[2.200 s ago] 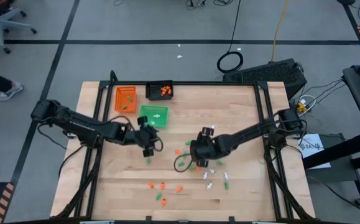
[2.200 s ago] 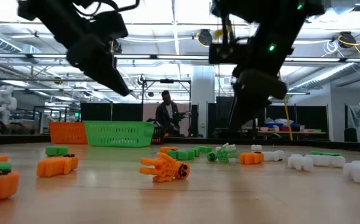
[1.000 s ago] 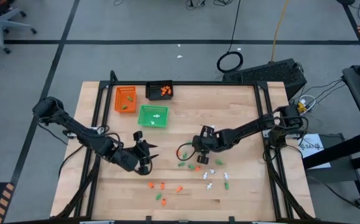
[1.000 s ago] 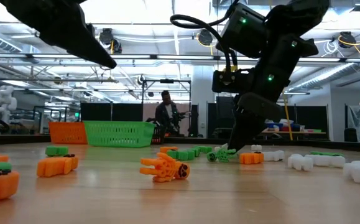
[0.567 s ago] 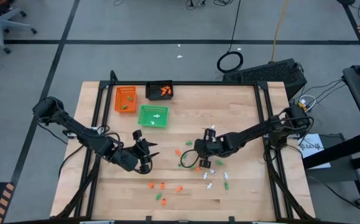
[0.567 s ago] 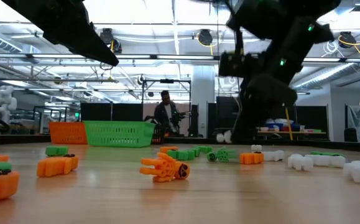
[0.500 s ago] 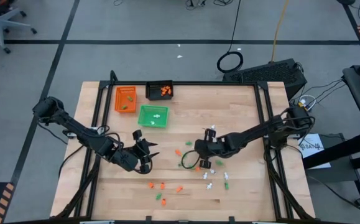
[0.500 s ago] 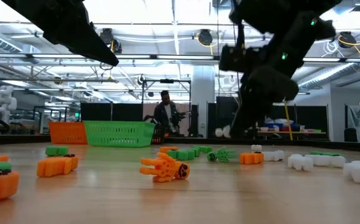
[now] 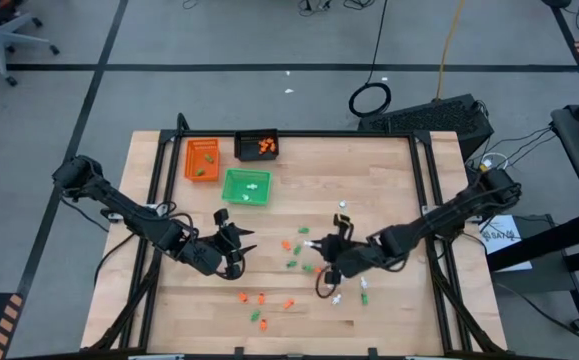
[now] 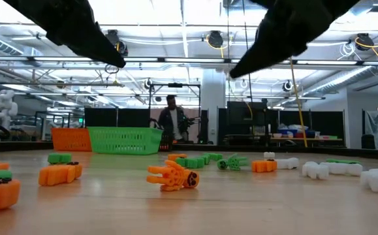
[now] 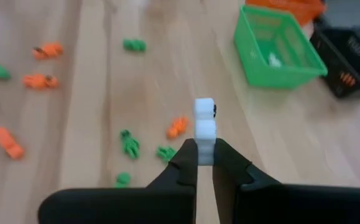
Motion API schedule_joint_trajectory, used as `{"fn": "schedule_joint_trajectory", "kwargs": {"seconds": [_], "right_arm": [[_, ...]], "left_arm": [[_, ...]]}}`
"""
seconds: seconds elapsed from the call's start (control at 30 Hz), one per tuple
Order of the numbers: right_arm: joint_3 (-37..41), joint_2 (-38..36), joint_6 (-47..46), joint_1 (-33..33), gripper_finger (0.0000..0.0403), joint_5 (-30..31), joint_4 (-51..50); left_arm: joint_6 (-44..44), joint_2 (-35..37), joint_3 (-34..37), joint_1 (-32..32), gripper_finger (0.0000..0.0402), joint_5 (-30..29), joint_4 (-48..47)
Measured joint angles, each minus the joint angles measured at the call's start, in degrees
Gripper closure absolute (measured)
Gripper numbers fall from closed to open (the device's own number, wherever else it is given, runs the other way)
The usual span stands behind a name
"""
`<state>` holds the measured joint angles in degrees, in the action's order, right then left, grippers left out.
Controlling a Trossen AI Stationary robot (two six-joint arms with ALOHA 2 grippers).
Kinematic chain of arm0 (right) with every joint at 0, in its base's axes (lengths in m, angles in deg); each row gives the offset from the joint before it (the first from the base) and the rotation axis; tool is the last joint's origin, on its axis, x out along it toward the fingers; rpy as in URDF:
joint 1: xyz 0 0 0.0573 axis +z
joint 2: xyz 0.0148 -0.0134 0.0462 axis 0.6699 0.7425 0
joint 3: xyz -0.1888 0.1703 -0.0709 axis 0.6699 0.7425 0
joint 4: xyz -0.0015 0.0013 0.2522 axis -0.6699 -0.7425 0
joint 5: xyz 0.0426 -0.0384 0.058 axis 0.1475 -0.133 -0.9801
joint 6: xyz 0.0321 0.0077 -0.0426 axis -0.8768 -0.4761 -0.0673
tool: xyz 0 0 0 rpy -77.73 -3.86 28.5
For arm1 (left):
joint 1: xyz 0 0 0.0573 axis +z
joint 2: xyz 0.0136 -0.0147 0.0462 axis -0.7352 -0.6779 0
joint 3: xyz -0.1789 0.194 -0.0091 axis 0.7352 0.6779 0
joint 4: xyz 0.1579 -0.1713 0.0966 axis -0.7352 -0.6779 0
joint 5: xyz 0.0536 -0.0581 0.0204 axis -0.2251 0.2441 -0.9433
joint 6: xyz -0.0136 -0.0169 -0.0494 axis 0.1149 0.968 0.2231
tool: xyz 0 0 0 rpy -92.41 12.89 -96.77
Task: Sort Halloween decoration
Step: Put the white skeleton toy into the green bin
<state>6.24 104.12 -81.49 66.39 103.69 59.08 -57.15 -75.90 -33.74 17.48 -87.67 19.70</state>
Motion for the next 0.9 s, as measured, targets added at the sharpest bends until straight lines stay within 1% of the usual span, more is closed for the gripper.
{"fn": "schedule_joint_trajectory", "kwargs": {"seconds": [0.13, 0.37, 0.43, 0.5, 0.63, 0.7, 0.77, 0.9], "right_arm": [[0.0, 0.0, 2.52, 1.84, 0.0399, 2.58, 3.98], [0.48, 0.0, 8.41, 2.91, 0.0399, 2.34, 11.08], [2.29, 0.0, 9.94, 2.85, 0.0399, 2.38, 15.3], [5.09, 0.07, 12.1, 2.81, 0.0399, 2.18, 22.75], [10.86, 0.02, 15.16, 2.15, 0.0399, -3.25, 38.16], [12.72, 0.04, 15.62, 1.66, 0.0399, -3.77, 43.09], [13.54, 0.02, 15.83, 1.15, 0.0399, -3.57, 45.66], [13.64, 0.02, 15.73, 0.35, 0.0399, -3.59, 45.86]], "left_arm": [[-0.16, 0.02, 0.0, 0.0, 0.0233, 0.0, 0.27], [-0.12, 0.02, 0.0, 0.0, 0.0233, 0.02, 0.67], [-0.13, 0.02, 0.0, 0.0, 0.0233, 0.02, 0.66], [-0.12, 0.02, 0.0, 0.0, 0.0233, 0.05, 0.65], [-0.12, 0.02, 0.0, 0.01, 0.0233, 0.07, 0.64], [-0.11, 0.01, 0.0, 0.02, 0.0233, 0.11, 0.64], [-0.11, 0.02, 0.0, 0.02, 0.0233, 0.11, 0.64], [-0.11, 0.02, 0.0, 0.02, 0.0233, 0.09, 0.64]]}}
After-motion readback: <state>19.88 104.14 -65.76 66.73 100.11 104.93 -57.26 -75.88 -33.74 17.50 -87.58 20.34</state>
